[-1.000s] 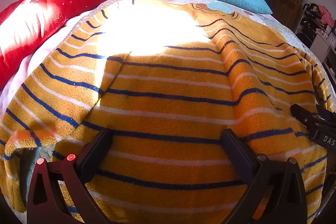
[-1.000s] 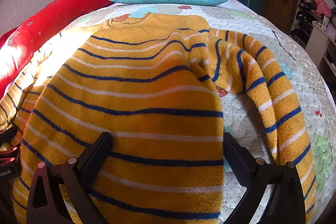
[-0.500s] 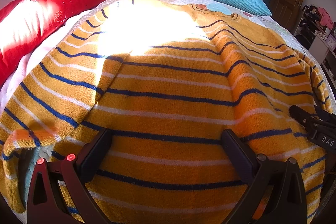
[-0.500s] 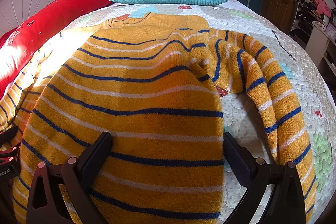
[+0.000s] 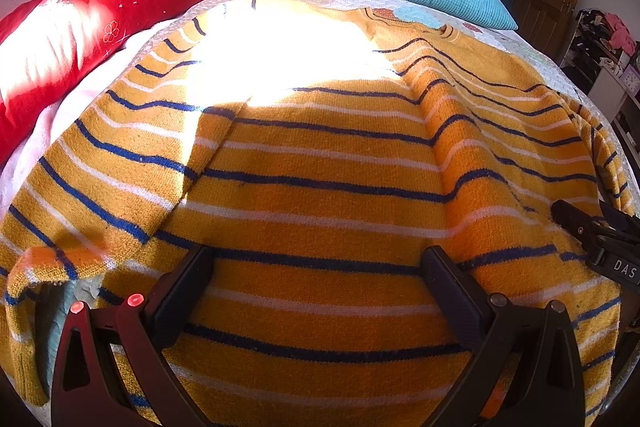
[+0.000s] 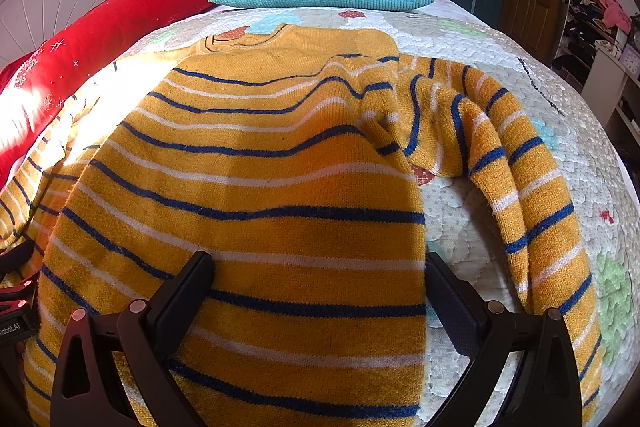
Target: Fold small clothes
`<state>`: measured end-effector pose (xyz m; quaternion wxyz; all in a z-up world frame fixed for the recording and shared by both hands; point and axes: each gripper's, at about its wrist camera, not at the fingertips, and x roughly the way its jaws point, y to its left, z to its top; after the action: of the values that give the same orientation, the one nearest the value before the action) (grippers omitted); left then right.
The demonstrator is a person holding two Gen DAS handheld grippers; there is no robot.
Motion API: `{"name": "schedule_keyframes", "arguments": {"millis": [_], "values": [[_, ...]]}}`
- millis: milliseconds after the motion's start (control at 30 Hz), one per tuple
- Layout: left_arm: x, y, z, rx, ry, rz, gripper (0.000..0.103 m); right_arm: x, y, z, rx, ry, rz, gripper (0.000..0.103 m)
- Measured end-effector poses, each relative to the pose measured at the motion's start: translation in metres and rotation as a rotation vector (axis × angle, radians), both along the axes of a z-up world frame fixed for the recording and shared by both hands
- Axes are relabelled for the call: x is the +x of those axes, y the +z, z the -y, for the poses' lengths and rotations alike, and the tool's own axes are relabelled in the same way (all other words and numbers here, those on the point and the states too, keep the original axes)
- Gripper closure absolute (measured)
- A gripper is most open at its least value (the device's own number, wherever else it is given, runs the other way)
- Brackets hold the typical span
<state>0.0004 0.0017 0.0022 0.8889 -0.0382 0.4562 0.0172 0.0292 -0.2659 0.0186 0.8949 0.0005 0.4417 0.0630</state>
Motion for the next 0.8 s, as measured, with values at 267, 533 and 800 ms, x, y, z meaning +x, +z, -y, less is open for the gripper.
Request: {"name": "schedule_keyframes", "arguments": {"millis": [267, 533, 800], "values": [[0.0008, 0.0, 0.001, 0.021, 0.0, 0.0, 0.0, 0.0001, 0.0, 0.0, 0.0, 0.0, 0.0, 0.0], [0.0006, -0.0002, 0.0009, 0.016, 0.0, 0.001, 0.0, 0.0, 0.0, 0.0, 0.0, 0.0, 0.0, 0.0], [-0.0011, -0.0006, -0.0007, 0.002, -0.001, 0.008, 0.0, 0.0001, 0.0002, 0.0001, 0.0, 0.0, 0.0, 0.0]]}}
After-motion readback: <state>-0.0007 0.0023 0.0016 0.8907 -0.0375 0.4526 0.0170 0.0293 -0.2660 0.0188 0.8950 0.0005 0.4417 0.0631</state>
